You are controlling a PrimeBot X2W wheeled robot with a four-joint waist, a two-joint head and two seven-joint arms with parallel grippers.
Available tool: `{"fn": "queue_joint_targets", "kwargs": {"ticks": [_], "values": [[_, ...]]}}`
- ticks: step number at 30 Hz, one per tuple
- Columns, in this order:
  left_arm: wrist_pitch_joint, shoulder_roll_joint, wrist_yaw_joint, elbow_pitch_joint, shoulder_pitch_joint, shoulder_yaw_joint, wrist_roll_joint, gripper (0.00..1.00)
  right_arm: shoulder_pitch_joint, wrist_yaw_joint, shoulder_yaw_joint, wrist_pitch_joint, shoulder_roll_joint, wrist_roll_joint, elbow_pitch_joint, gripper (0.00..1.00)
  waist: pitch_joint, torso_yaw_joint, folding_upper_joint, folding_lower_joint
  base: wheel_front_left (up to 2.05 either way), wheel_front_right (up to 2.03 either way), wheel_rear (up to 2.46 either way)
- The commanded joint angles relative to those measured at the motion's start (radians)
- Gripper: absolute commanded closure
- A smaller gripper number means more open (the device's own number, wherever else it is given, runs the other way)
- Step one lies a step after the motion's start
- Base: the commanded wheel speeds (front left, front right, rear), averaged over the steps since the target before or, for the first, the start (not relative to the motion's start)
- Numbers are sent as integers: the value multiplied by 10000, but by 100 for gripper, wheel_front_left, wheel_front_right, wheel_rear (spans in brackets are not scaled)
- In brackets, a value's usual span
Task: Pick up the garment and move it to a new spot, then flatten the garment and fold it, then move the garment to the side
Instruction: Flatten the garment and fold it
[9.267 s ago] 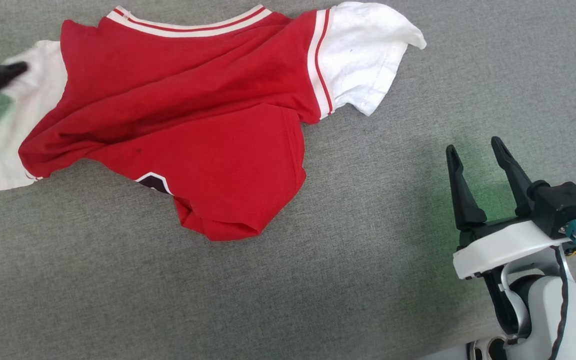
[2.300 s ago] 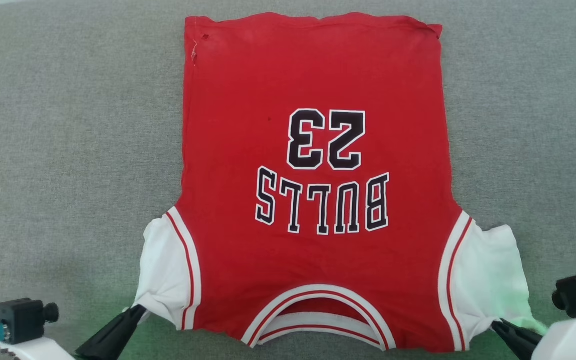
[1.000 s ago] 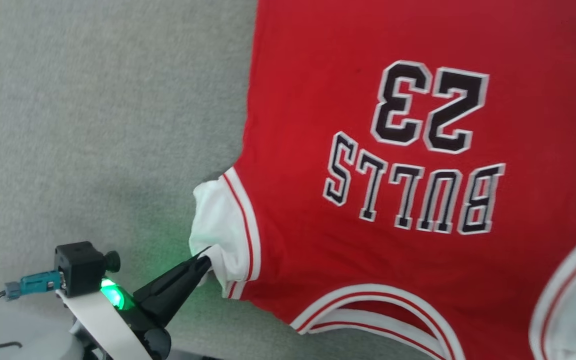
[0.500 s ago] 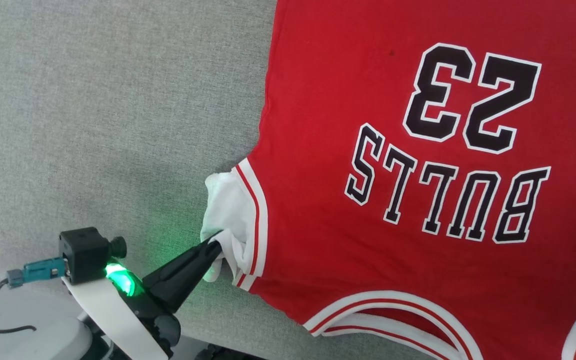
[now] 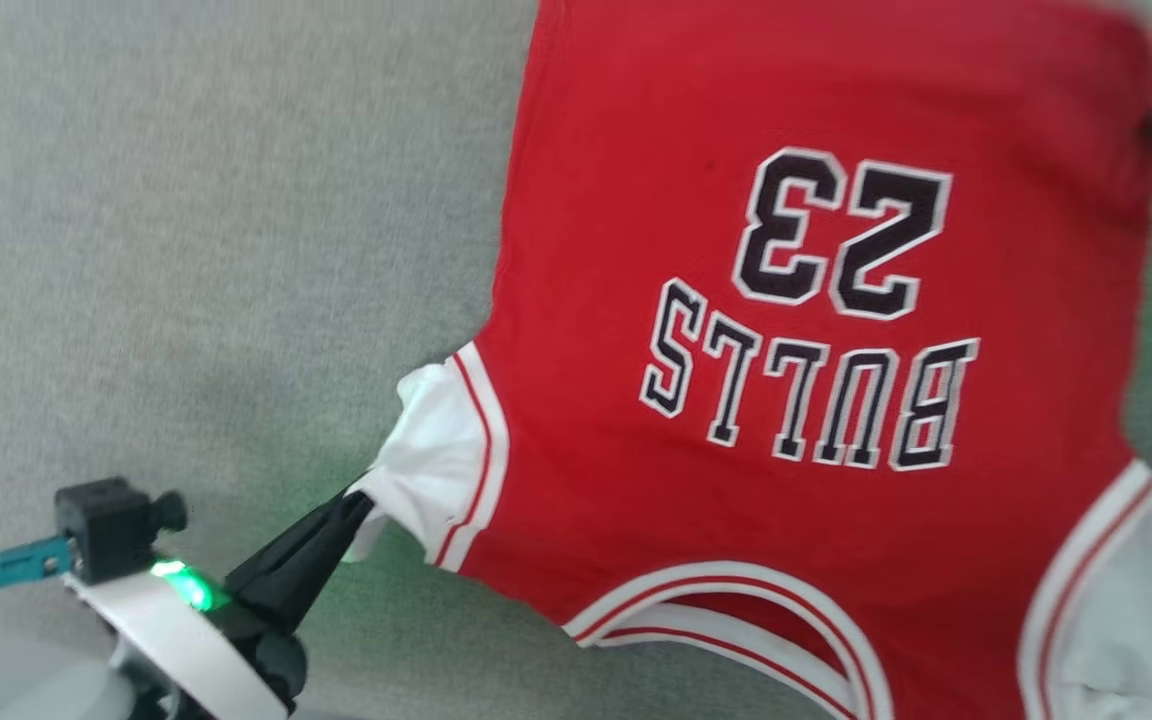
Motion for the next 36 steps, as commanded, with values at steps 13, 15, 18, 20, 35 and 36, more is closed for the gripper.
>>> {"fn": "queue_joint_targets", "kwargs": {"ticks": [13, 15, 18, 20, 35, 36], "values": [[-19, -166, 23, 722, 1451, 1050, 102, 100, 6660, -6, -27, 2189, -970, 2975, -5193, 100, -1844, -1169, 0, 0, 0, 0, 0], [-21, -249, 23, 844, 1652, 1194, 91, 100, 7891, -6, 84, 2320, -787, 3221, -5877, 100, -1928, -1289, 0, 0, 0, 0, 0], [-21, -346, 23, 962, 1878, 1406, 128, 100, 9515, -7, 375, 2535, -411, 3469, -6573, 100, -2032, -1456, 0, 0, 0, 0, 0], [-21, -408, 23, 1037, 2008, 1529, 139, 100, 10232, -6, 644, 2448, -247, 3451, -6831, 100, -2083, -1563, 0, 0, 0, 0, 0], [-21, -494, 23, 1188, 2197, 1550, 187, 100, 10218, -6, 1004, 152, -352, 3495, -6942, 0, -2326, -1741, 0, 0, 0, 0, 0], [-21, -526, 23, 1164, 2195, 1579, 184, 100, 9955, -6, 833, 124, -435, 3521, -7091, 0, -2311, -1732, 0, 0, 0, 0, 0]]}}
